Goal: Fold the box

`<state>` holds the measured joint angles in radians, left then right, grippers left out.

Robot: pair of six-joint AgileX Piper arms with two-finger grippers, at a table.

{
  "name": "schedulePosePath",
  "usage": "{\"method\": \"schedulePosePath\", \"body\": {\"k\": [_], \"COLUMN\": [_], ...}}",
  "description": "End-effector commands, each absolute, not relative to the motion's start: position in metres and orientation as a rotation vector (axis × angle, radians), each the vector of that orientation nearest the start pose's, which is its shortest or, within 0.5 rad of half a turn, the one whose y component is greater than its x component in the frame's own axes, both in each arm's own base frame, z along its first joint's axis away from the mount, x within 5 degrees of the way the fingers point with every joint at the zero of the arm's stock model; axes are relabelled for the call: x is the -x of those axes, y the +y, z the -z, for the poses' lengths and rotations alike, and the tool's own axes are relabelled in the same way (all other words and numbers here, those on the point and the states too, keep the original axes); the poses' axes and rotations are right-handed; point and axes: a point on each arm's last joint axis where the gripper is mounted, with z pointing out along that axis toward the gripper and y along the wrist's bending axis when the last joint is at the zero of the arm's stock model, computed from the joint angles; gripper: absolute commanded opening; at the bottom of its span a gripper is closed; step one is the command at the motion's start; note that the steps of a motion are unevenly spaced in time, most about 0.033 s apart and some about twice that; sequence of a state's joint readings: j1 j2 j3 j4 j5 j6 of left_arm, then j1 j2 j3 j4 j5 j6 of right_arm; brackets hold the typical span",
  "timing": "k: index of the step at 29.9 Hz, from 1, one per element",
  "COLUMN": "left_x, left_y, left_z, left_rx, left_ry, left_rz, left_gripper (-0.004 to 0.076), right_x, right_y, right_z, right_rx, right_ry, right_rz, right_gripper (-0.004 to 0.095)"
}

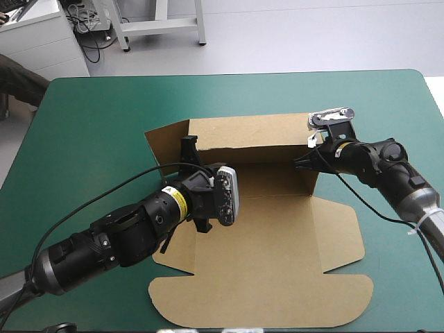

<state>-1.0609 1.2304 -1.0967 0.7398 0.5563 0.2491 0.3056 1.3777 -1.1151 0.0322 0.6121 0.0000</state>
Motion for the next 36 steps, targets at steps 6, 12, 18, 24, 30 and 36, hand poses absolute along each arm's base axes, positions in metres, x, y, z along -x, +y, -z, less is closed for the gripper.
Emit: {"method": "schedulePosePath", "body": {"k": [6, 12, 18, 24, 30, 36], "left_x": [-0.161, -0.181, -0.212, -0.231, -0.216, -0.185], "left_y": [-0.198, -0.166, -0.115, -0.052, -0.014, -0.006], "left_z": [-0.427, -0.453, -0.455, -0.455, -0.470, -0.475], "left_rx": [-1.402, -1.231, -1.015, -0.657, -0.409, -0.348], "left_ry": [1.483, 1.705, 1.936, 2.102, 2.078, 2.065], "left_rz": [-0.326, -0.205, -0.033, 0.069, 0.115, 0.100], "left_gripper": [-0.0005, -0.0005, -0.0005, -0.0006, -0.0006, -0.0006], "right_x": [-0.284, -0.284, -0.284, -0.283, -0.282, -0.282], "right_y": [0.090, 0.089, 0.089, 0.089, 0.089, 0.089], "right_z": [-0.347, -0.347, -0.346, -0.345, -0.344, -0.344], "right_rx": [0.318, 0.322, 0.323, 0.327, 0.330, 0.330], "right_ry": [2.209, 2.215, 2.223, 2.237, 2.252, 2.254], "right_rz": [-0.197, -0.192, -0.191, -0.186, -0.184, -0.184], "right_gripper": [-0.0023, -0.0023, -0.0023, -0.0023, -0.0023, -0.0023]}}
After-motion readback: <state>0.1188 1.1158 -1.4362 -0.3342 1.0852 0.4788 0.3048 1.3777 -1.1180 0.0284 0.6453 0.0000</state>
